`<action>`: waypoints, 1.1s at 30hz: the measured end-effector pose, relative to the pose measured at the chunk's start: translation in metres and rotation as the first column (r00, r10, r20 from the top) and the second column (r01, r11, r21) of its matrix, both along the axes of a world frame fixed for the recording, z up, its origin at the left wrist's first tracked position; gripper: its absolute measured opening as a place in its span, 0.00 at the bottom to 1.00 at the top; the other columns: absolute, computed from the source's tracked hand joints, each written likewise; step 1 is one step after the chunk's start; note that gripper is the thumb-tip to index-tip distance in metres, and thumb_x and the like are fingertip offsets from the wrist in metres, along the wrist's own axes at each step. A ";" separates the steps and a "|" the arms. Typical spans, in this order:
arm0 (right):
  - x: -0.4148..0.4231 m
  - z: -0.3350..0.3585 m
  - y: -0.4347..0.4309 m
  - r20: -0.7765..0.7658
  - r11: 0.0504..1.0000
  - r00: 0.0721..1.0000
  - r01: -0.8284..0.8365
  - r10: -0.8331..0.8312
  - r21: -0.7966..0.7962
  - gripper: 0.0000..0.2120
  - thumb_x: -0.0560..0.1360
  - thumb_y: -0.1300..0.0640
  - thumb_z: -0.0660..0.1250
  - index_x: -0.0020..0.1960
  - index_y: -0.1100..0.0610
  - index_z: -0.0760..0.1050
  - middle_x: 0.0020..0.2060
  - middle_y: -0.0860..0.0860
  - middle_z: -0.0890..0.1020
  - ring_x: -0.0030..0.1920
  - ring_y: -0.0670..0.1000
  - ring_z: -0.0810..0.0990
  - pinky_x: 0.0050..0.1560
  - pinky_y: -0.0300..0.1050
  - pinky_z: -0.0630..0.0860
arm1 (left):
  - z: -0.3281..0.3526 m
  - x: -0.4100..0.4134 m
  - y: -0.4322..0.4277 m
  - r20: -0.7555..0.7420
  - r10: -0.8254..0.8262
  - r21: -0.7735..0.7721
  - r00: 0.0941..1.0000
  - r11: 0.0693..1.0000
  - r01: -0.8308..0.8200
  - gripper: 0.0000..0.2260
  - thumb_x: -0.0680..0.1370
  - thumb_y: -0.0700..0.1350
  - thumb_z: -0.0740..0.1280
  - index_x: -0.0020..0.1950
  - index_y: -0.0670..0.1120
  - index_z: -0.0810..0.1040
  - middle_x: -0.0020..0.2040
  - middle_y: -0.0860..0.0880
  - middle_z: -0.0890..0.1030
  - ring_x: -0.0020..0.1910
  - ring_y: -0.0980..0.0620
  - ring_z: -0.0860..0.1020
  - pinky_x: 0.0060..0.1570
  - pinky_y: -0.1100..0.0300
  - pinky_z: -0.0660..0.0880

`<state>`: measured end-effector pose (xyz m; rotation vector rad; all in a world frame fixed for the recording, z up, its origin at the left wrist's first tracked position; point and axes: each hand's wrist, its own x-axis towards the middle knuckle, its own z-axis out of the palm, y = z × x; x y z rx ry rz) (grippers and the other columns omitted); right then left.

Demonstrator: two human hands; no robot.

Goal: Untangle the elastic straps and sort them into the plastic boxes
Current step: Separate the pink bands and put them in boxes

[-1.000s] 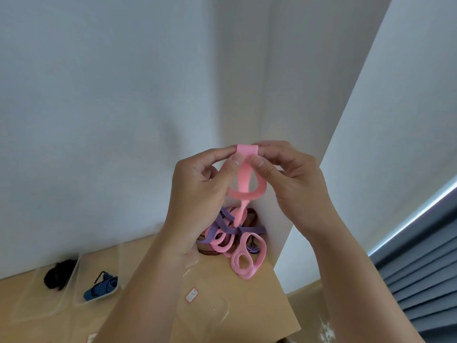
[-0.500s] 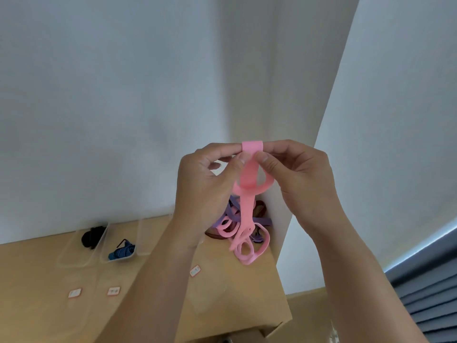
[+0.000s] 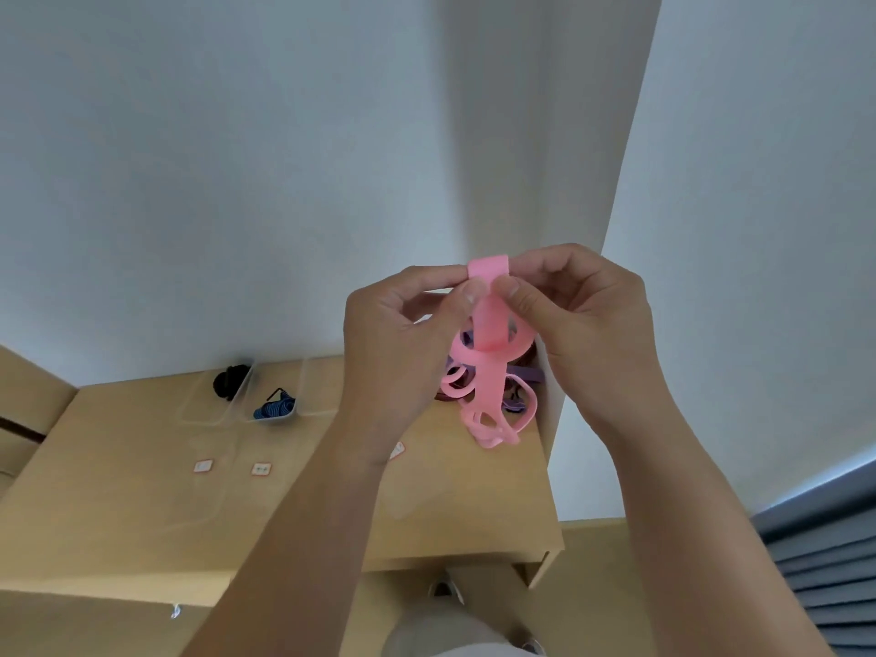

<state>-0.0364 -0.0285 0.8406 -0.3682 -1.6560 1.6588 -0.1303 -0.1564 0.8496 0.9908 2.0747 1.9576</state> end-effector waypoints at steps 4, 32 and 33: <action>0.001 -0.002 -0.004 0.017 0.998 1.000 -0.018 0.019 -0.054 0.09 0.75 0.63 0.74 0.49 0.52 0.78 0.43 0.50 0.87 0.43 0.52 0.86 0.45 0.52 0.83 | -0.003 0.003 -0.006 0.014 0.027 0.006 1.000 1.000 -0.028 0.04 0.78 0.41 0.74 0.52 0.46 0.87 0.41 0.48 0.87 0.37 0.50 0.85 0.38 0.60 0.78; -0.068 0.021 -0.112 0.000 0.999 0.999 -0.036 0.036 -0.003 0.09 0.78 0.67 0.69 0.56 0.59 0.83 0.44 0.51 0.87 0.44 0.49 0.86 0.44 0.38 0.80 | -0.007 -0.078 -0.115 0.193 -0.291 -0.021 0.937 0.953 0.301 0.13 0.79 0.53 0.70 0.61 0.49 0.82 0.52 0.46 0.86 0.53 0.43 0.85 0.53 0.46 0.82; -0.069 0.022 -0.117 -0.004 0.999 0.999 -0.034 0.034 -0.008 0.08 0.79 0.67 0.69 0.55 0.59 0.83 0.44 0.51 0.87 0.44 0.49 0.86 0.43 0.39 0.80 | -0.012 -0.081 -0.120 0.210 -0.343 -0.045 0.916 0.932 0.359 0.12 0.79 0.51 0.71 0.60 0.47 0.82 0.53 0.44 0.86 0.54 0.42 0.84 0.55 0.47 0.81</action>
